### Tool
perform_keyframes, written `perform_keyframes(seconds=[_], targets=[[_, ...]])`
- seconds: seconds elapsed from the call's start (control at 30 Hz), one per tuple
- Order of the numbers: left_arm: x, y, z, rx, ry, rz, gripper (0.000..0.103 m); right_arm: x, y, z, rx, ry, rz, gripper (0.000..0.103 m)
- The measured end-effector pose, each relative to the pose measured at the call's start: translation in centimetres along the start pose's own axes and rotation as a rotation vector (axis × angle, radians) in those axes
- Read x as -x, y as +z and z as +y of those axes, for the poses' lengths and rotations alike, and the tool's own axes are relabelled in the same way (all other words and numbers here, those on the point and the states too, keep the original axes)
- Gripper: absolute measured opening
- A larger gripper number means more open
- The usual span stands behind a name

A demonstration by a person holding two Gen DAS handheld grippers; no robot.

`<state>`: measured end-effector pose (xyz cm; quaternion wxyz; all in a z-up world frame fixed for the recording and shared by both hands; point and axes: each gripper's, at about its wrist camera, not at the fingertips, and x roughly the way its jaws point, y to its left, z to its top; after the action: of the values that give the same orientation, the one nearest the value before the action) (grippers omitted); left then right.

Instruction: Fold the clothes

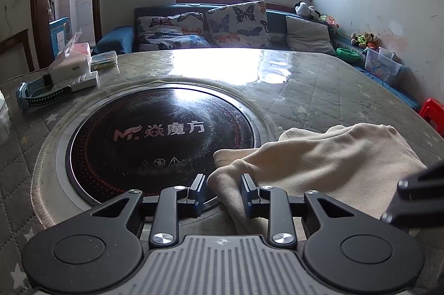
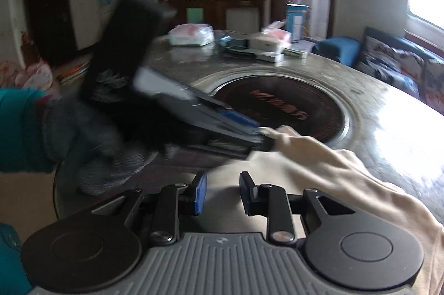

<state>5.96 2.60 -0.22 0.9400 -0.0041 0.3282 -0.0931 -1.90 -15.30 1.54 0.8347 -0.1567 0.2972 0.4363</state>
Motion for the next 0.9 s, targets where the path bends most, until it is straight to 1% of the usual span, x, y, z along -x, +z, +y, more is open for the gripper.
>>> perform_keyframes(seconds=[0.07, 0.13, 0.23, 0.33, 0.43, 0.5, 0.57, 0.63, 0.67, 0.7, 0.8, 0.9], targets=[[0.1, 0.0, 0.0, -0.002, 0.002, 0.0, 0.032, -0.3, -0.3, 0.8, 0.043, -0.012, 0.011, 0.027], [0.1, 0.0, 0.0, -0.005, 0.006, 0.0, 0.032, -0.1, -0.4, 1.1, 0.051, -0.017, 0.006, 0.027], [0.3, 0.0, -0.1, -0.008, 0.011, -0.002, 0.032, 1.7, -0.3, 0.8, 0.004, -0.014, -0.032, 0.026], [0.5, 0.0, -0.4, -0.013, 0.019, -0.008, 0.032, 3.3, -1.0, 0.4, -0.023, -0.066, -0.049, 0.026], [1.2, 0.0, -1.0, -0.027, 0.022, -0.025, 0.031, 4.3, -2.4, -0.9, -0.093, -0.127, -0.035, 0.027], [2.0, 0.0, -1.7, -0.04, 0.016, -0.042, 0.031, 4.4, -3.5, -1.4, -0.129, -0.16, -0.002, 0.027], [3.1, 0.1, -2.5, -0.065, 0.015, -0.066, 0.031, 4.6, -4.4, -1.5, -0.142, -0.16, 0.017, 0.027], [4.2, 0.0, -3.2, -0.085, -0.002, -0.089, 0.031, 5.7, -4.9, -1.5, -0.156, -0.145, 0.002, 0.027], [4.7, -0.1, -3.6, -0.094, -0.014, -0.097, 0.031, 6.4, -5.2, -1.6, -0.164, -0.155, -0.013, 0.027], [5.0, -0.2, -4.0, -0.103, -0.027, -0.102, 0.031, 7.1, -5.5, -1.8, -0.174, -0.17, -0.028, 0.027], [5.4, -0.8, -5.1, -0.127, -0.059, -0.103, 0.031, 9.0, -6.4, -3.1, -0.242, -0.258, -0.064, 0.027], [5.2, -1.5, -5.9, -0.145, -0.077, -0.091, 0.031, 10.4, -7.7, -4.7, -0.323, -0.347, -0.069, 0.027]])
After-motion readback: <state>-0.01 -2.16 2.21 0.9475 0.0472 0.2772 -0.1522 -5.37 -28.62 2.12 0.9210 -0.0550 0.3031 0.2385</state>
